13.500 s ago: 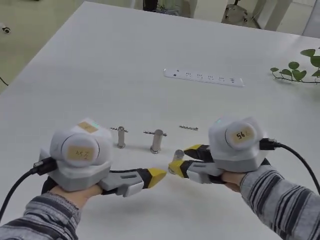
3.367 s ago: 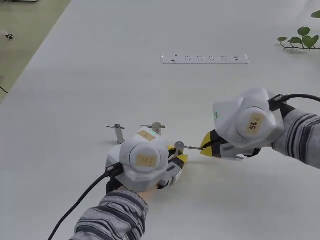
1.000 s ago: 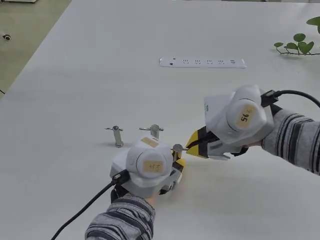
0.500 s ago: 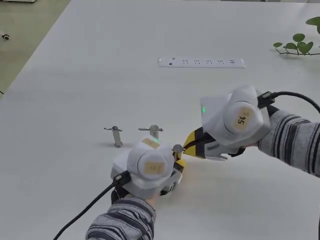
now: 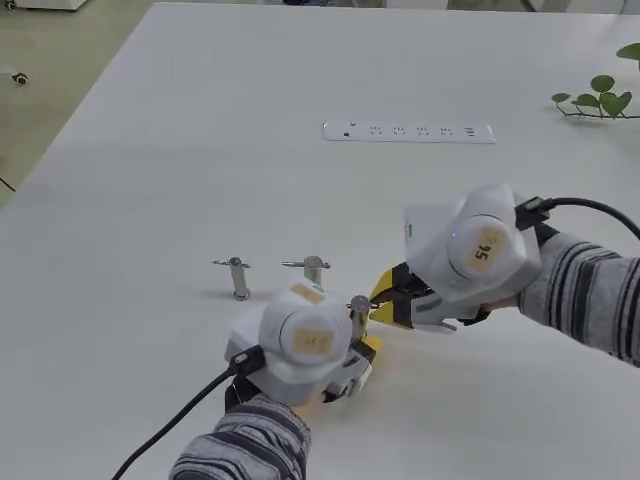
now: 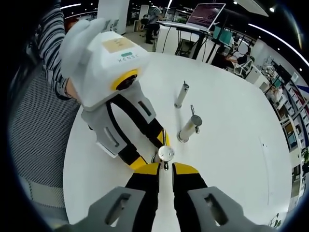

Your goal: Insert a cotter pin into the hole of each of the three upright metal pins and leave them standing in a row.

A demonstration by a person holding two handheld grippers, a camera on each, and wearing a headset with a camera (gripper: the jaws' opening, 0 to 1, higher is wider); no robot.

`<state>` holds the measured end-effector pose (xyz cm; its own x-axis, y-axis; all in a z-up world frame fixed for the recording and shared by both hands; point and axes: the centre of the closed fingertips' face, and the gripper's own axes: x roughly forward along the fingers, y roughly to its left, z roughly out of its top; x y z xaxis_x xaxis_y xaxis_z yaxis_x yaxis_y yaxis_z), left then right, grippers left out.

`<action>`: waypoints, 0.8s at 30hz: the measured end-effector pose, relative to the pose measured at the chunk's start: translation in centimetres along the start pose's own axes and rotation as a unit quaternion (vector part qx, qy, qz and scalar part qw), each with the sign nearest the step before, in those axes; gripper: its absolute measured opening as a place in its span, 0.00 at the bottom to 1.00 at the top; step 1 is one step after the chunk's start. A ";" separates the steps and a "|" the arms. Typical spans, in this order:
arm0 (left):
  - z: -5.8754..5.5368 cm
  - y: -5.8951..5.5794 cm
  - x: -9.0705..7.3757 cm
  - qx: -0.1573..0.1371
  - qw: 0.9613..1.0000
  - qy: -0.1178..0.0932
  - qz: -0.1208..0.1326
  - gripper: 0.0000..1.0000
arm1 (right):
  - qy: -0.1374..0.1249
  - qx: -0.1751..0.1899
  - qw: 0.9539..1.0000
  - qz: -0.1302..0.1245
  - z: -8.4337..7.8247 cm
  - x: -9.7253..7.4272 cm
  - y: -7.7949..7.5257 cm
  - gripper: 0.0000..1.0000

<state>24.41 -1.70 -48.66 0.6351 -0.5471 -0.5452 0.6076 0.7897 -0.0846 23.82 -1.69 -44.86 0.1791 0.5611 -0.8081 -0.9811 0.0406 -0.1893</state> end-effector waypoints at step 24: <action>1.7 0.3 -4.4 0.011 0.999 -0.028 -0.014 0.50 | -0.030 0.082 0.996 0.027 0.9 2.0 0.1 0.09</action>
<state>22.62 0.45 -44.87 0.6428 -0.5847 -0.4949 0.6359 0.7676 -0.0809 23.99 0.13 -45.98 0.1263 0.6144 -0.7788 -0.9888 0.1410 -0.0491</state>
